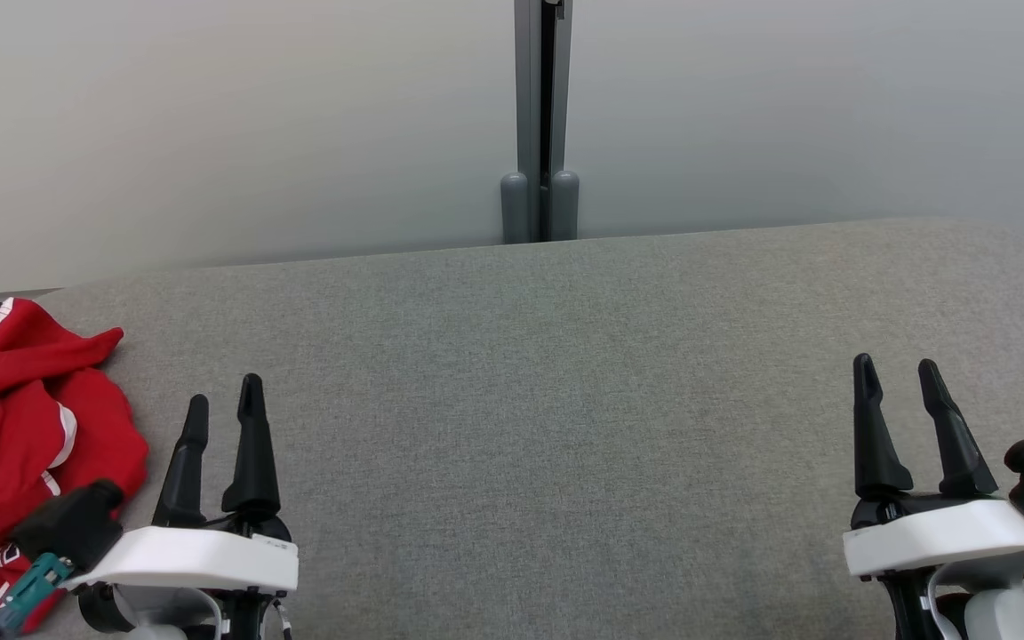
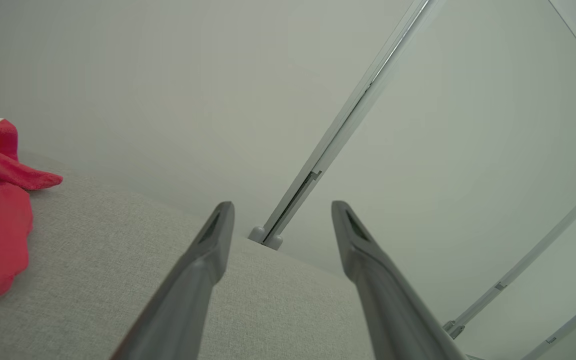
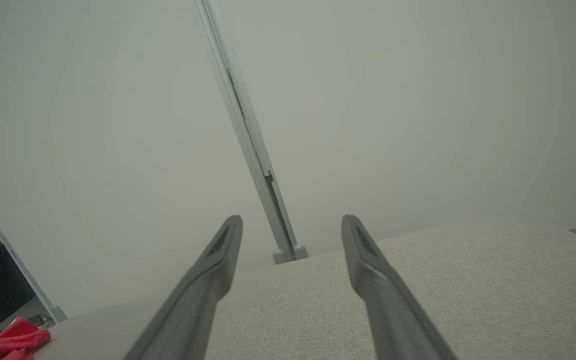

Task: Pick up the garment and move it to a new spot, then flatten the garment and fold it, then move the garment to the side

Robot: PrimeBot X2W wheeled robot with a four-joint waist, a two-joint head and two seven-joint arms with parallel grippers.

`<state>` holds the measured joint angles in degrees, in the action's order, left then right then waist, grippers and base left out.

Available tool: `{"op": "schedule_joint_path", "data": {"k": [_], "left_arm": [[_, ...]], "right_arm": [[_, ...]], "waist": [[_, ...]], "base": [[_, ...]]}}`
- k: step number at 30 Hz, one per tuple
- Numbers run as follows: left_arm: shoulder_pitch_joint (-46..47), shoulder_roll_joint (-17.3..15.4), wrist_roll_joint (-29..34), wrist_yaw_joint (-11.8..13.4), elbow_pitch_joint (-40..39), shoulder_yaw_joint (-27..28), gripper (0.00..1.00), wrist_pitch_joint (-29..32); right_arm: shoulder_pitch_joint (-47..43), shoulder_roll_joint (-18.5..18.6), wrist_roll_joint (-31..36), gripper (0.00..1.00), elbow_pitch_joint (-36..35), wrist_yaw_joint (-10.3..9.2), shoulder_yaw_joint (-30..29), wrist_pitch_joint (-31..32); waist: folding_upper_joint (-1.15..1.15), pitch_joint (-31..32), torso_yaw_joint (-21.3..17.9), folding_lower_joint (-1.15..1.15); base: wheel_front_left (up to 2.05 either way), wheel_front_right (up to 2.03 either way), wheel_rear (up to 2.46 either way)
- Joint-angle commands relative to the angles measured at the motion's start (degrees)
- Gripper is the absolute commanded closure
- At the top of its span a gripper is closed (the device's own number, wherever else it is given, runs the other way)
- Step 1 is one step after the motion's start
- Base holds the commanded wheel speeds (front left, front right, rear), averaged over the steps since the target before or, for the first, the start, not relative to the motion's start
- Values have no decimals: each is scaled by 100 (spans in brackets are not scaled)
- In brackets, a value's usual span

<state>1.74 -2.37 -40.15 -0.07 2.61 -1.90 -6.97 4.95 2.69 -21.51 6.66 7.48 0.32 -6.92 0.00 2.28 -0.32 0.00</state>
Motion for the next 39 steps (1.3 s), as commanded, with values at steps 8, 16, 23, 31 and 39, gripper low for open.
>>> {"op": "schedule_joint_path", "data": {"k": [8,16,23,31,39], "left_arm": [[34,-61,1216,227,-4,-315,0,-167],[-20,-146,1798,411,279,-528,0,-271],[-17,-223,2233,692,393,-676,0,-367],[-31,-318,2629,869,420,-873,0,-471],[-44,-412,3053,1032,546,-1090,0,-565]], "right_arm": [[92,16,929,0,-46,1,100,-179],[14,14,1426,0,67,1,36,-281],[-2,16,1741,0,185,1,121,-290],[0,20,2123,0,226,1,202,-347],[-8,24,2143,0,173,1,212,-406]], "waist": [[0,-19,-11,0],[0,13,-14,0],[0,43,-33,0],[0,73,-40,0],[0,114,-35,0]], "base": [[0,0,0],[0,0,0],[0,0,0],[0,0,0],[0,0,0]]}}
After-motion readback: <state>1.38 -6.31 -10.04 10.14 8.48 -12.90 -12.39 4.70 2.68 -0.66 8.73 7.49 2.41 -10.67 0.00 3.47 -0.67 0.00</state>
